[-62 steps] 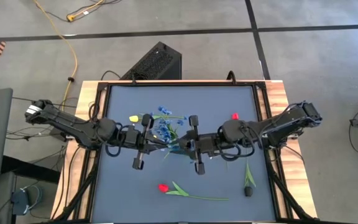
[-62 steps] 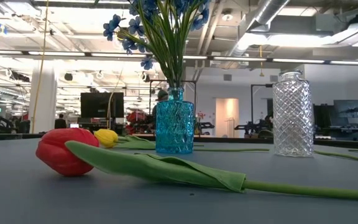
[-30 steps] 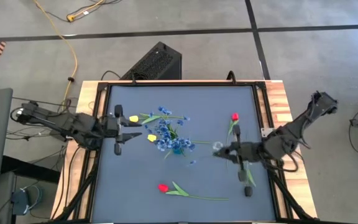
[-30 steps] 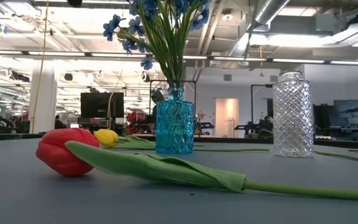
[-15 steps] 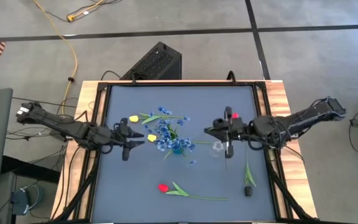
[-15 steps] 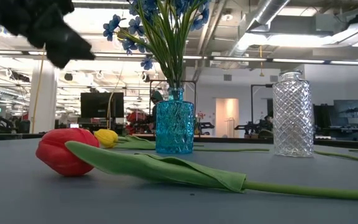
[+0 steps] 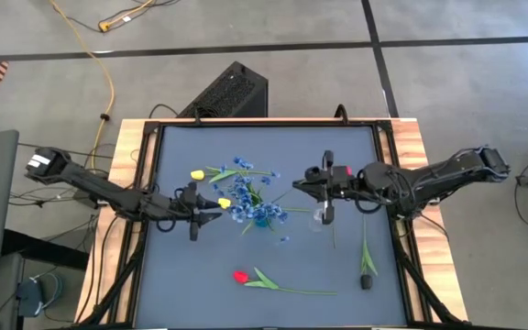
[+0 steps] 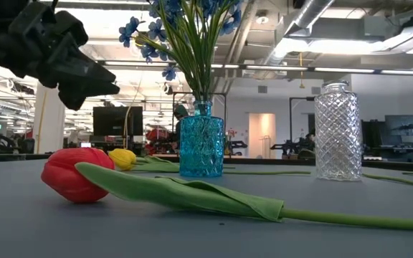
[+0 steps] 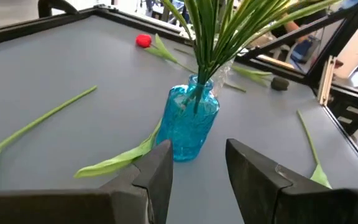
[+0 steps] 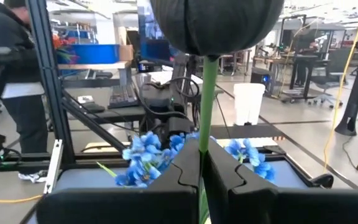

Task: Sort flowers into vase by color
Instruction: Put the top black flower into the blue vase

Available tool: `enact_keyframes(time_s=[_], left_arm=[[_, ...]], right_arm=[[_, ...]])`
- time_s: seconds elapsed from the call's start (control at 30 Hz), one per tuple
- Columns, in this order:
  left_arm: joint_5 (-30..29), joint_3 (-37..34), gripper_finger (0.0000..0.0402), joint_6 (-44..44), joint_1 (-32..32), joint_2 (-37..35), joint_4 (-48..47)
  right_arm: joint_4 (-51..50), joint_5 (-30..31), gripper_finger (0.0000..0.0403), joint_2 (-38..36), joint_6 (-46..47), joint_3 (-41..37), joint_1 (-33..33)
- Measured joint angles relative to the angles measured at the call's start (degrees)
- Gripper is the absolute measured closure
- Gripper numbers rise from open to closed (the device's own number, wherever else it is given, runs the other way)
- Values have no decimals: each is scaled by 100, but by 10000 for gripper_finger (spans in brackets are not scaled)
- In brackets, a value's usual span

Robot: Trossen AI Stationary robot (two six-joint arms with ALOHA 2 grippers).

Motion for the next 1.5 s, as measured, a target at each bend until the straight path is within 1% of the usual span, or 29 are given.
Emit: enact_keyframes(time_s=[0.2, 0.27, 0.37, 0.6, 0.7, 0.93, 1.2, 1.5], left_arm=[[-16, 4, 264, 195, 0, 1053, 987], [-55, 14, 264, 202, 1, 1372, 1281], [-75, 135, 264, 217, 7, 1798, 1452], [-59, 630, 264, 444, 88, 2592, 1480], [75, 846, 265, 544, 166, 2880, 1481], [500, 1254, 265, 549, 321, 3418, 1460], [688, 1578, 265, 556, 332, 3825, 1438], [754, 1589, 265, 648, 343, 3840, 1430]], right_arm=[[137, -292, 372, 189, 133, 0, -209], [97, -307, 372, 214, 149, 0, -258], [177, -329, 372, 256, 197, 0, -274], [243, -434, 372, 260, 334, 2, -268], [165, -432, 371, 262, 344, 2, -272], [159, -432, 371, 456, 350, 7, -317], [261, -432, 371, 877, 429, 7, -513], [394, -438, 371, 1272, 470, 7, -525]])
